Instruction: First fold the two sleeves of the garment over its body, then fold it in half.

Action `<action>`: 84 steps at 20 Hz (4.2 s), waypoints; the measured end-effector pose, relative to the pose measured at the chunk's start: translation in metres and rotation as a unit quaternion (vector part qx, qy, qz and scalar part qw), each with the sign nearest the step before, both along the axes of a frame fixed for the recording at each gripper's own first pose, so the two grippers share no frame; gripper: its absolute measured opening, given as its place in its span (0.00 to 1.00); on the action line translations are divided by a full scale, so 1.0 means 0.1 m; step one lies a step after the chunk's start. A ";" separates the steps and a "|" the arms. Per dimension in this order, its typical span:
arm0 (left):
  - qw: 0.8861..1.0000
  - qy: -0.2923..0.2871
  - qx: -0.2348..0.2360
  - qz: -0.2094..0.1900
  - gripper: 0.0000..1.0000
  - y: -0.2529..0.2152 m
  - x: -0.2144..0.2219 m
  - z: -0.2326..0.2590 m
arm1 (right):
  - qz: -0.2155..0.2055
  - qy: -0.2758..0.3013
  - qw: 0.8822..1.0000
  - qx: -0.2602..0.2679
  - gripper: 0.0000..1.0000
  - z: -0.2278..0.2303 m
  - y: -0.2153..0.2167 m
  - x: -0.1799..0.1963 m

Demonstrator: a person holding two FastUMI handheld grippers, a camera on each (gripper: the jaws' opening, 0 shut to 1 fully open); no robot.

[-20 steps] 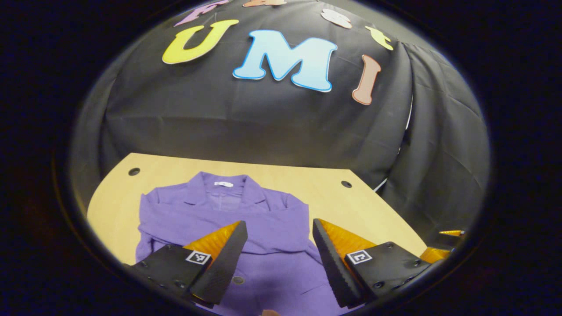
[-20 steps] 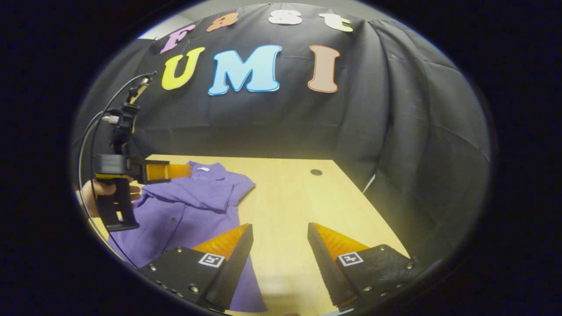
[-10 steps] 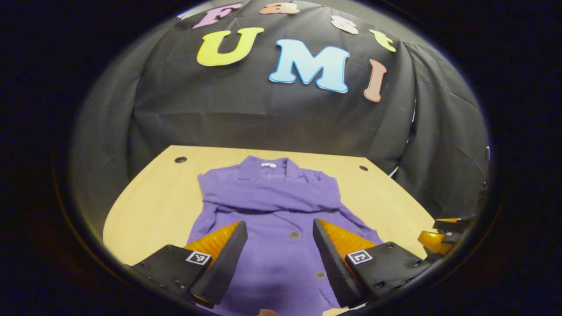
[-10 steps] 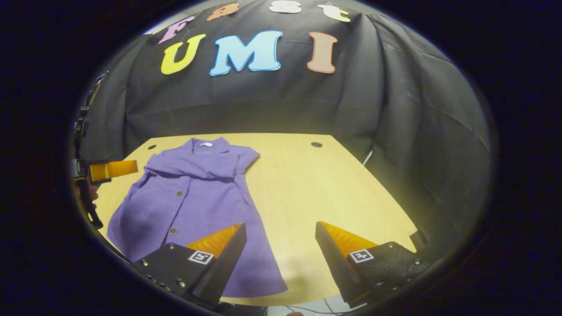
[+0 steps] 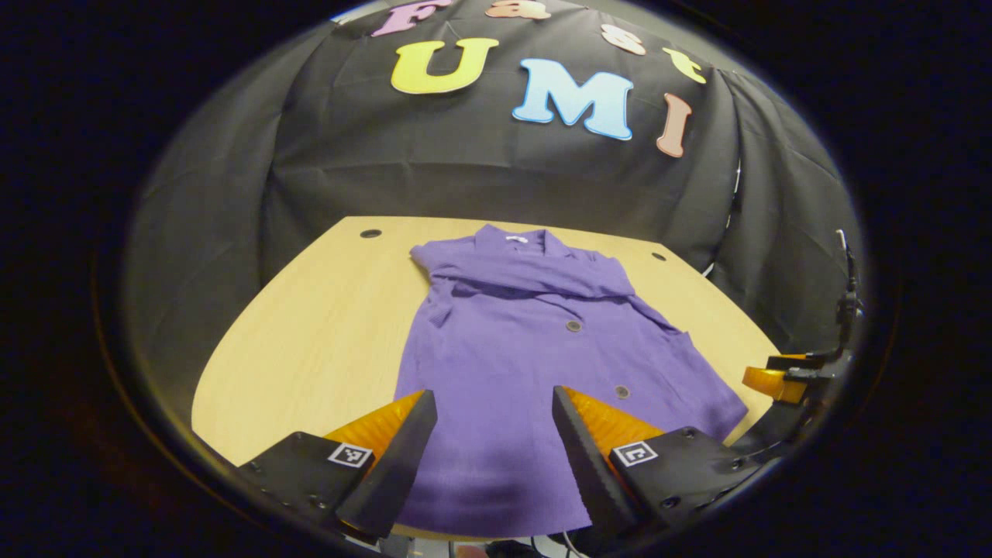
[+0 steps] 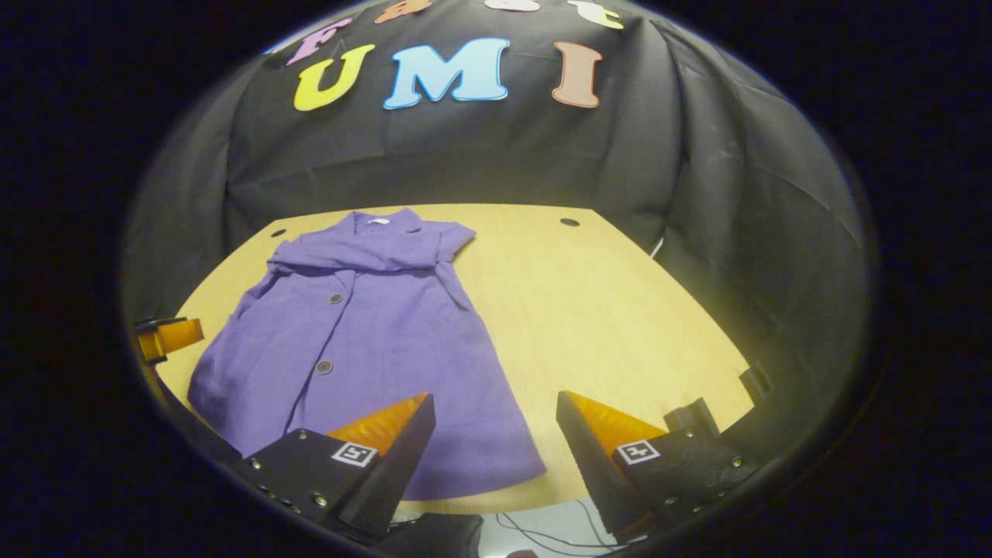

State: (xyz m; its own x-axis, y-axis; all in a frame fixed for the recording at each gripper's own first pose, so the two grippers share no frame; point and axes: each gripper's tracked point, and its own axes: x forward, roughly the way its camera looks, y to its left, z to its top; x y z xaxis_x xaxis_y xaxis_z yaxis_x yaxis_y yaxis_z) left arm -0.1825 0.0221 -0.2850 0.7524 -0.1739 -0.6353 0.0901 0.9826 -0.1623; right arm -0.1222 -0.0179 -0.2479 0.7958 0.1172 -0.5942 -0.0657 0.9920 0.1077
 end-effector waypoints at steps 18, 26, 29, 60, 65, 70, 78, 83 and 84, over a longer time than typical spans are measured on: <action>0.997 0.075 0.013 0.015 0.98 0.49 -0.84 -0.75 | -0.016 0.085 0.996 0.018 0.96 -0.69 0.02 -0.12; 0.995 0.065 0.072 -0.029 0.93 0.34 -0.84 -0.83 | -0.013 0.102 0.994 0.028 1.00 -0.81 0.12 -0.21; 0.995 0.063 0.070 -0.030 0.73 0.26 -0.79 -0.84 | -0.005 0.103 0.994 0.029 0.89 -0.79 0.20 -0.20; 0.989 -0.068 -0.123 0.035 0.07 -0.05 1.04 1.15 | 0.071 -0.063 0.983 0.157 0.05 1.51 0.84 1.21; 0.988 -0.092 -0.112 0.059 0.07 0.10 1.86 1.32 | 0.084 -0.079 0.975 0.191 0.05 1.80 0.88 2.01; 0.987 -0.098 -0.100 0.083 0.07 0.18 2.61 1.32 | 0.083 -0.067 0.971 0.214 0.04 1.76 0.86 2.76; 0.986 -0.111 -0.073 0.100 0.06 0.26 3.65 1.10 | 0.075 -0.054 0.968 0.235 0.04 1.55 0.86 3.77; 0.987 -0.110 -0.051 0.107 0.06 0.28 4.16 0.84 | 0.071 -0.054 0.968 0.233 0.04 1.30 0.98 4.29; 0.986 -0.113 -0.046 0.111 0.06 0.29 4.27 0.78 | 0.069 -0.055 0.969 0.231 0.04 1.25 1.00 4.39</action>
